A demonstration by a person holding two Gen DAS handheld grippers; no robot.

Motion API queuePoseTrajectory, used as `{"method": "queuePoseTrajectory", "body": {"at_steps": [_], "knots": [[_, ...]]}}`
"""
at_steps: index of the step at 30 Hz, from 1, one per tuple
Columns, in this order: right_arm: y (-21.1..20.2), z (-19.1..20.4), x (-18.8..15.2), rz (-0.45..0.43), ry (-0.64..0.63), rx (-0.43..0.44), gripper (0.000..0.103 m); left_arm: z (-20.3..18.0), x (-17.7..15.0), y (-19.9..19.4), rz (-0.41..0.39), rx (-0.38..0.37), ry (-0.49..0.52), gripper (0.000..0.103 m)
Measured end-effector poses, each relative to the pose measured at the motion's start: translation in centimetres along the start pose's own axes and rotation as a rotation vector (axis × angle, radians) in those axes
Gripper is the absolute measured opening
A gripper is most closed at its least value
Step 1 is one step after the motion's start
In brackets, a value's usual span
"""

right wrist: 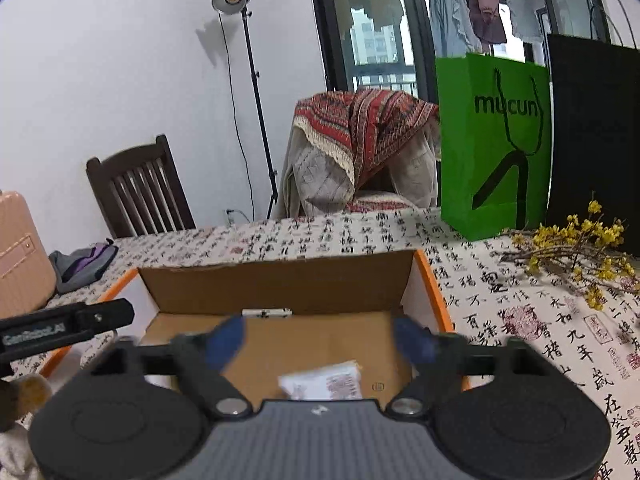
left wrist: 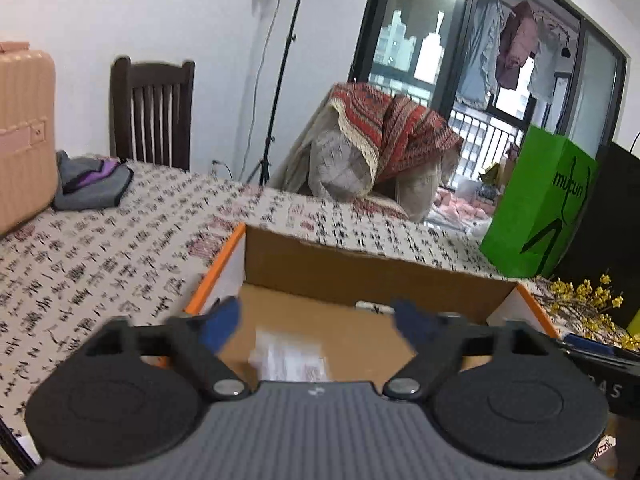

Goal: Organize snacks
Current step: 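Carry both white packets over the cardboard box and open both tools to drop them, then move both tools back from the box toward the snack pile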

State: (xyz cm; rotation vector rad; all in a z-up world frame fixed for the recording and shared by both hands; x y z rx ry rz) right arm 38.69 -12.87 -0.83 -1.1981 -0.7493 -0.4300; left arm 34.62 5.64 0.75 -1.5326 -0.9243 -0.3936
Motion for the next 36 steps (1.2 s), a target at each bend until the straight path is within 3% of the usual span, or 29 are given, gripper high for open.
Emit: {"method": "queuePoseTrajectory", "body": {"at_steps": [4,11,21,36], "knots": [[-0.9,-0.2,0.2,-0.026,0.010,0.007,0.103,-0.3,0.2,-1.6,-0.039,0.021,0.008,0.103],[-2.6,-0.2,0.4,-0.070,0.018,0.018,0.103,-0.5,0.4,-3.6,-0.066,0.029,0.013,0.103],[-10.8,1.1,-0.5,-0.220,-0.031,0.030,0.103,-0.8,0.1,-10.6,-0.161,-0.028,-0.002,0.103],[-16.7,1.3,-8.2,-0.159,-0.125,0.005,0.103,1.5,-6.1,-15.3,-0.092,-0.059,0.068,0.103]]}}
Point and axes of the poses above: each gripper's, at about its wrist camera, not at the fingertips, and y roughly the way its jaws point, z to its left, x to its top, the point moved 5 cm from there along y, roughly the way its jaws point, and after that the axes turned 15 degrees about z, right-handed, at the moved point
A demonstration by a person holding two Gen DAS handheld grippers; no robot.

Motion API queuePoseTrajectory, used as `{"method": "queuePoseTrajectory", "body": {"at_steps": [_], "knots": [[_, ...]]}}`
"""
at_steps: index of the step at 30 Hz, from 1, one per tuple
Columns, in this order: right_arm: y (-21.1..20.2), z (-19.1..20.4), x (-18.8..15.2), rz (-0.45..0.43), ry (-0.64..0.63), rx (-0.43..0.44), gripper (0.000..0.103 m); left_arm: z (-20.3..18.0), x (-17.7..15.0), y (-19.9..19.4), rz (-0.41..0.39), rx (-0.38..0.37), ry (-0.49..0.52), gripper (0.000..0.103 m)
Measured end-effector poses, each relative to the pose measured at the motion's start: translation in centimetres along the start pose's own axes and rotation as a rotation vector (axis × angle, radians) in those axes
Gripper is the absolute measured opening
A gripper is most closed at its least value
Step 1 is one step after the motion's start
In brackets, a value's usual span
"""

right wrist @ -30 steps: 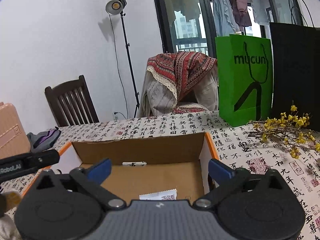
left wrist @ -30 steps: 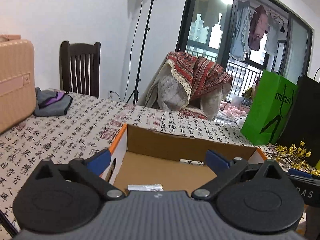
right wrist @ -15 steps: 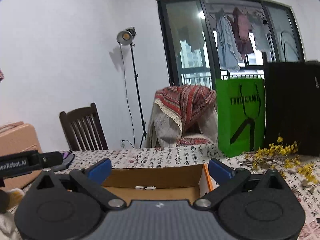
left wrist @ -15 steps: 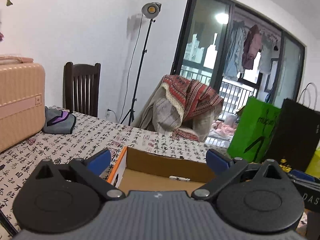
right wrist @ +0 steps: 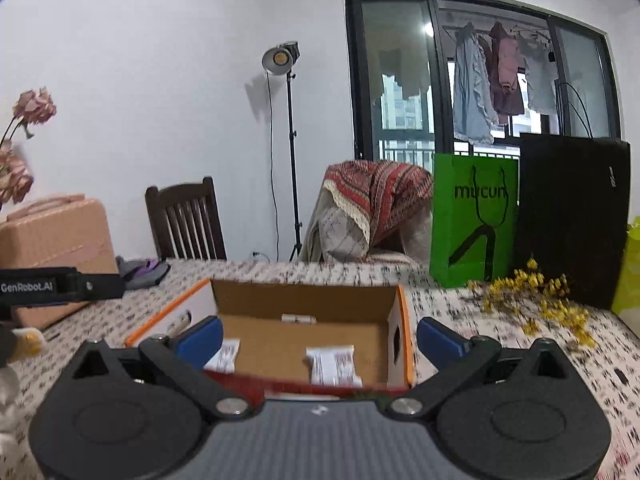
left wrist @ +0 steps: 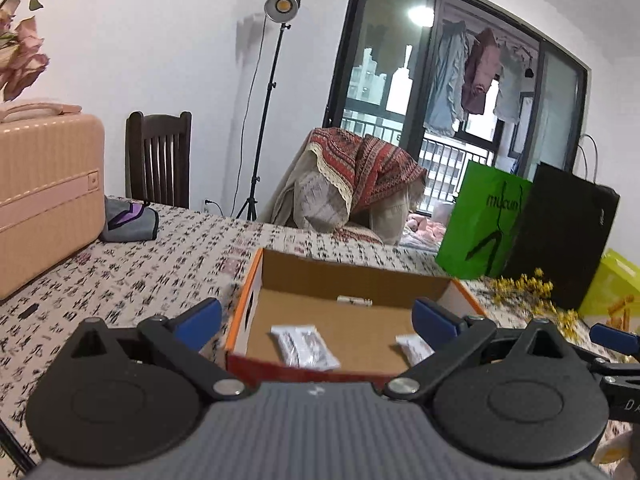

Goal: Organize snacks
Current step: 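Move both tools back from the box toward the snack pile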

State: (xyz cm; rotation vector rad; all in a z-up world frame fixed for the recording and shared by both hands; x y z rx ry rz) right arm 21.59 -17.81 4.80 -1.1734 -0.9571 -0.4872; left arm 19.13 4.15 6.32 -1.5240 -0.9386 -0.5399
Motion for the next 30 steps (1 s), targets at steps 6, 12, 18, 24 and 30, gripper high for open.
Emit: {"method": "queuePoseTrajectory", "body": {"at_steps": [6,12,18,24,30], "knots": [[-1.0,-0.4,-4.0,0.064,0.003,-0.019,0.103,1.2,-3.1,-1.1,0.032,-0.010,0.022,0.103],[-1.7,-1.2,-7.4,0.114,0.023,-0.036,0.103,2.7,-5.8,-1.3,0.060,-0.012,0.031,0.103],[-2.0,-2.2,-10.1,0.161,0.037,-0.057,0.103,4.3,-8.2,-1.4,0.076,-0.019,0.040,0.103],[-1.6,-3.5,-11.5,0.198,0.071,-0.075,0.103,5.9,-9.4,-1.7,0.086,-0.007,0.036,0.103],[-0.7,-3.3,-11.7,0.229,0.071,-0.071,0.103,5.9,-9.5,-1.7,0.086,-0.010,0.040,0.103]]}}
Point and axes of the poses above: each gripper's, at about its wrist camera, not at the fingertips, and y roughly the way its jaws point, z to its left, x to its top, the point moved 5 cm from there along y, roughly the way its jaws point, and after that the axes turned 15 degrees about z, right-handed, at the moved point
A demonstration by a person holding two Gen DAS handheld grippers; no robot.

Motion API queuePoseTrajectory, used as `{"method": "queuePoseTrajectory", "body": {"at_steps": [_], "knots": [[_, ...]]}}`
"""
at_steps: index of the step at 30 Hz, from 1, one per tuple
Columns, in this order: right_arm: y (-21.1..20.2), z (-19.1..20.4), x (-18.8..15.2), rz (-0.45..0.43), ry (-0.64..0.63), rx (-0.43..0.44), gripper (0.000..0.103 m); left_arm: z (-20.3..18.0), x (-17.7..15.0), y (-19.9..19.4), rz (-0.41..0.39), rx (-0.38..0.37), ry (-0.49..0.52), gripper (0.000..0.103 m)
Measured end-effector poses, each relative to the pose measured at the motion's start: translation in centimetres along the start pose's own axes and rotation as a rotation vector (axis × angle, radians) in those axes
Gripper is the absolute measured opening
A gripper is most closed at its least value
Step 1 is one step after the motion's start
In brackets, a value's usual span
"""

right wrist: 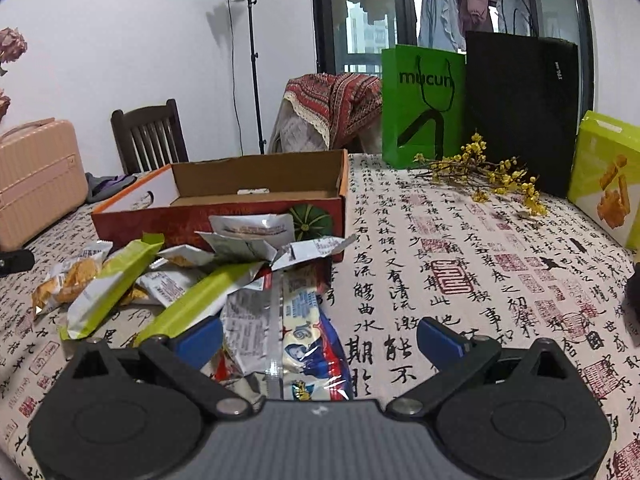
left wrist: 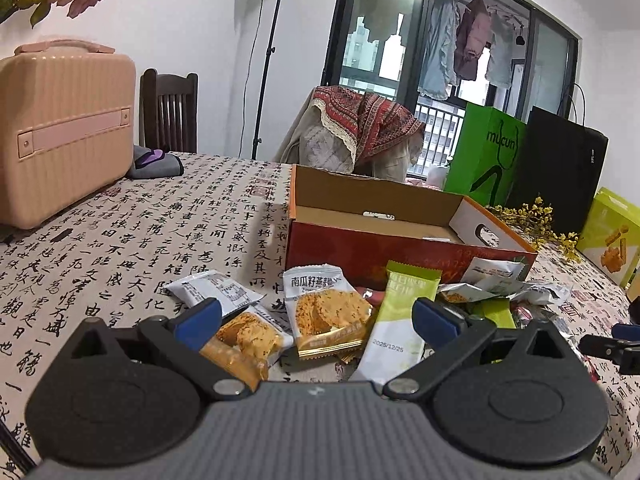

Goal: Organize snacks
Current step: 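Move both tools back from the box toward the snack pile, then grasp the red-topped clear snack packet with the right tool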

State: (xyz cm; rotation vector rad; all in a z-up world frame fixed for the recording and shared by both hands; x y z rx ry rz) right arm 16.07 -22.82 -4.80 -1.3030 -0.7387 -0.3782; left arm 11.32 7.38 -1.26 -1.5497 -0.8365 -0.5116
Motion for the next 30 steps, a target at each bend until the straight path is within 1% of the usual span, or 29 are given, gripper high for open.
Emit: {"method": "queuePoseTrajectory", "body": {"at_steps": [7,12,16,19,21,23,24,26,30], "knots": [[2.1,0.6,0.4,0.064,0.002,0.003,0.103,0.1,-0.2,0.3,0.007,-0.007,0.000,0.103],[4.2,1.9,0.8,0.108,-0.017,0.014,0.103,0.3,-0.4,0.6,0.014,-0.015,-0.006,0.103],[6.3,2.5,1.2,0.155,-0.014,-0.007,0.103,0.4,-0.6,0.8,0.022,-0.017,-0.010,0.103],[7.0,2.6,1.7,0.161,-0.013,-0.026,0.103,0.6,-0.6,0.8,0.023,-0.014,-0.017,0.103],[7.1,2.8,1.8,0.155,-0.022,-0.032,0.097,0.8,-0.6,0.8,0.024,-0.012,-0.021,0.103],[6.7,3.0,1.7,0.141,-0.037,-0.028,0.083,0.9,-0.7,0.8,0.025,-0.012,-0.024,0.103],[6.5,2.9,1.7,0.138,-0.037,-0.028,0.082,0.9,-0.7,0.9,0.025,-0.012,-0.025,0.103],[6.0,2.7,1.5,0.128,-0.029,-0.028,0.072,1.0,-0.7,0.9,0.028,-0.011,-0.029,0.103],[4.3,2.3,1.3,0.081,-0.022,-0.024,0.070,1.0,-0.7,1.0,0.030,-0.014,-0.028,0.103]]}}
Point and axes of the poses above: each gripper's, at about its wrist camera, not at the fingertips, and y roughly the way its jaws point, z to its left, x to its top, the point moved 5 cm from there along y, roughly the way its jaws point, and after that the axes turned 15 degrees about z, right-handed, at the moved point
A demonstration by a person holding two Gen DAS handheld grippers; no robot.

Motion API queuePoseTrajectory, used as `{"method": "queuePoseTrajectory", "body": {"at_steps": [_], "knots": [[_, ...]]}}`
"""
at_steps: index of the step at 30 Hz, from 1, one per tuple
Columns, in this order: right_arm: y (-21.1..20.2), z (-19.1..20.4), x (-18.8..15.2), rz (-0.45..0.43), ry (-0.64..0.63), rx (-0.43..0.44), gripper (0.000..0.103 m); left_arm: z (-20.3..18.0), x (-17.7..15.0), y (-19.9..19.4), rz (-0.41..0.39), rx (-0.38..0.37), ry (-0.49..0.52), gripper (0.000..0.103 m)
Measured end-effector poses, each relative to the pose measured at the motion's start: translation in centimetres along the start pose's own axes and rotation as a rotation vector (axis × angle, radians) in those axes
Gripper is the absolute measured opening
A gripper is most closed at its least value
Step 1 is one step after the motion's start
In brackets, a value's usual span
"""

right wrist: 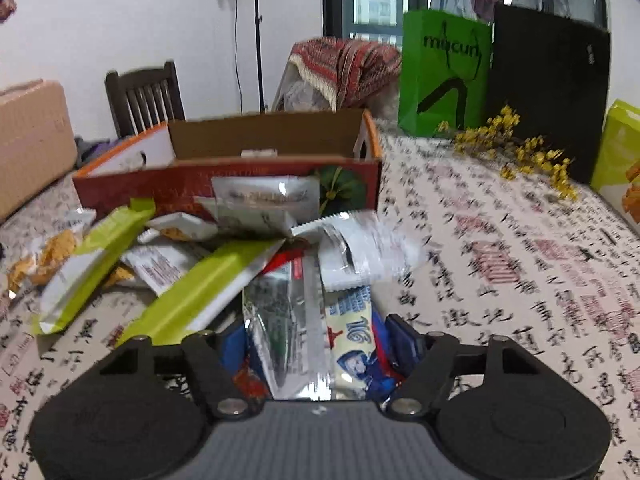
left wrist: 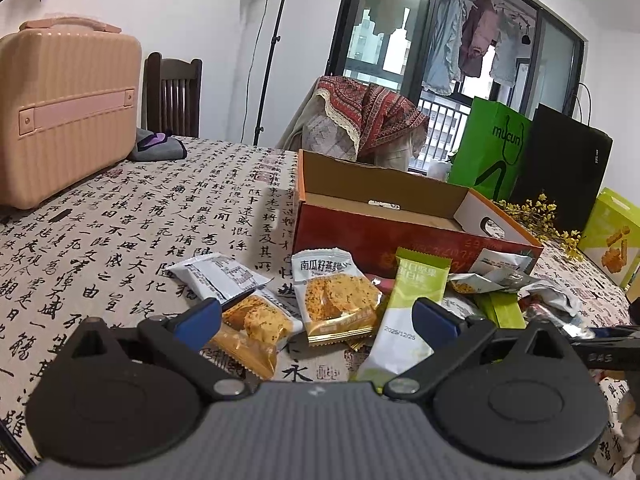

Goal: Organize snacks
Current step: 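Grasp the red-topped clear snack packet with the right tool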

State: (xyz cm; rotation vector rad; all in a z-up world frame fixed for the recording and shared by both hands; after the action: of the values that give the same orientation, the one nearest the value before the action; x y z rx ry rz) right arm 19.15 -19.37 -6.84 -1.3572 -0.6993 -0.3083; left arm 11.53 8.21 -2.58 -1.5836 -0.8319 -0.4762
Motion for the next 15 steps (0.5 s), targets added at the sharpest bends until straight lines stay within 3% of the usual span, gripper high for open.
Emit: {"method": "queuePoseTrajectory", "body": {"at_steps": [2,4,9,15], "knots": [[-1.4,-0.3,0.0,-0.044,0.010,0.010,0.069,-0.1,0.0,0.0,0.001,-0.002,-0.001,0.103],[-3.0,-0.7,0.1,-0.088,0.025,0.032,0.059,-0.1,0.0,0.0,0.003,-0.002,-0.002,0.103],[-5.5,-1.5,0.3,-0.174,0.059,0.071,0.059,-0.1,0.0,-0.1,0.007,0.007,-0.009,0.103],[-6.7,-1.1,0.1,-0.212,0.048,0.137,0.059,0.5,0.0,-0.5,0.005,0.036,-0.021,0.103]]}}
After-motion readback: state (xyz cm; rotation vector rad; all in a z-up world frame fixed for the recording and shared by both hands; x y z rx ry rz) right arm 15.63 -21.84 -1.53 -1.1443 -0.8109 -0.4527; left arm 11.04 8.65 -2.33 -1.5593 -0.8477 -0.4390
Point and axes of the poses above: each gripper's, at about its wrist camera, not at the fingertips, and y roughly the way its jaws point, z to its left, x to its top, the point moved 5 cm from there along y, roughly the way its jaws point, and after that the axes turned 15 degrees about z, right-handed, at the moved point
